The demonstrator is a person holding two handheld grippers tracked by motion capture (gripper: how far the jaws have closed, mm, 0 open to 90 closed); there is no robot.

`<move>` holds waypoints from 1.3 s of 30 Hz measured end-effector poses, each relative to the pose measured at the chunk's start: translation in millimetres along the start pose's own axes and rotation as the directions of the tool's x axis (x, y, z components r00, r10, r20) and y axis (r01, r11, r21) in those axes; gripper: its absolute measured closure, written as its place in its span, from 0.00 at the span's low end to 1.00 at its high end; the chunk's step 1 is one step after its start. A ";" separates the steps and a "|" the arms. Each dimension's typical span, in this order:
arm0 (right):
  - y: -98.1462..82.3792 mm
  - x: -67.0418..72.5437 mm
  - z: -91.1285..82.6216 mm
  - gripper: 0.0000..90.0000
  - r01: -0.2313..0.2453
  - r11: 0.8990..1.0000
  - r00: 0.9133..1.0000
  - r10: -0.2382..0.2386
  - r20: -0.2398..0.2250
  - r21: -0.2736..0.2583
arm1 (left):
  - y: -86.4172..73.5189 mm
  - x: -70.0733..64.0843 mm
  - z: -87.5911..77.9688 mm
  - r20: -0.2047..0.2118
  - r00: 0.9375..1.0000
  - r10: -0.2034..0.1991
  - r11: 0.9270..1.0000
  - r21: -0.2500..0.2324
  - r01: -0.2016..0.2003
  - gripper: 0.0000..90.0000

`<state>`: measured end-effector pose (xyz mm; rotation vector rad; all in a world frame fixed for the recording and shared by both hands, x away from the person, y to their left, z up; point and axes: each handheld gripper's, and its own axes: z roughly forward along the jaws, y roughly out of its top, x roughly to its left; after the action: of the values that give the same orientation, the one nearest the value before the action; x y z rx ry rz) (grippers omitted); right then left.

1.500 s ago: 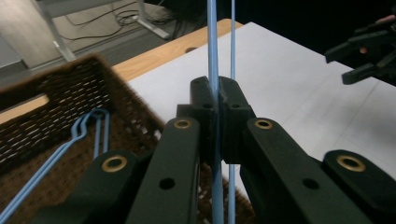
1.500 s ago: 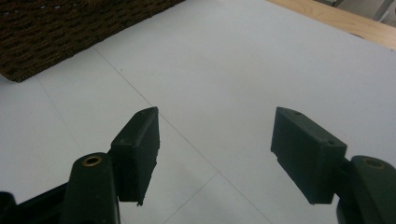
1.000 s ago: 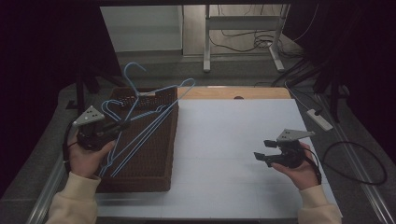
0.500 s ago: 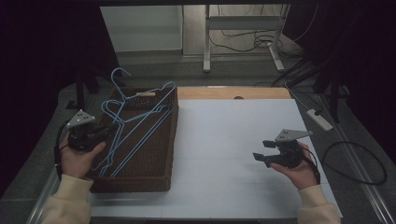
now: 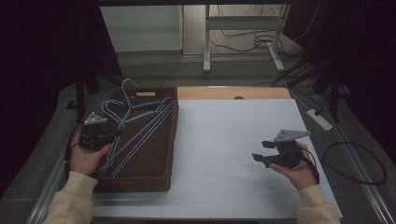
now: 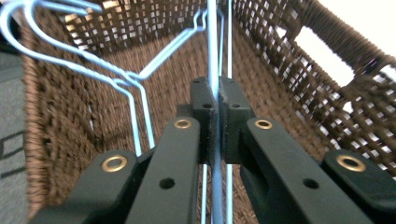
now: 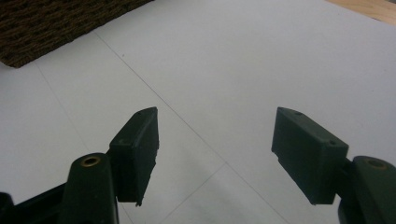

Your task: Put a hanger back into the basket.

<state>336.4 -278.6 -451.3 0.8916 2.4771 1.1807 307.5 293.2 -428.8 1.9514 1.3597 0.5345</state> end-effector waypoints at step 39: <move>-1.5 2.7 3.2 0.35 0.013 1.000 0.999 -0.012 -0.045 0.026 | 4.1 -15.3 6.2 -0.046 0.998 0.051 0.997 0.056 -0.048 0.48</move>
<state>335.2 -275.7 -454.4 0.8642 2.5353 1.1787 308.7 276.3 -429.3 2.0330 1.3719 0.5759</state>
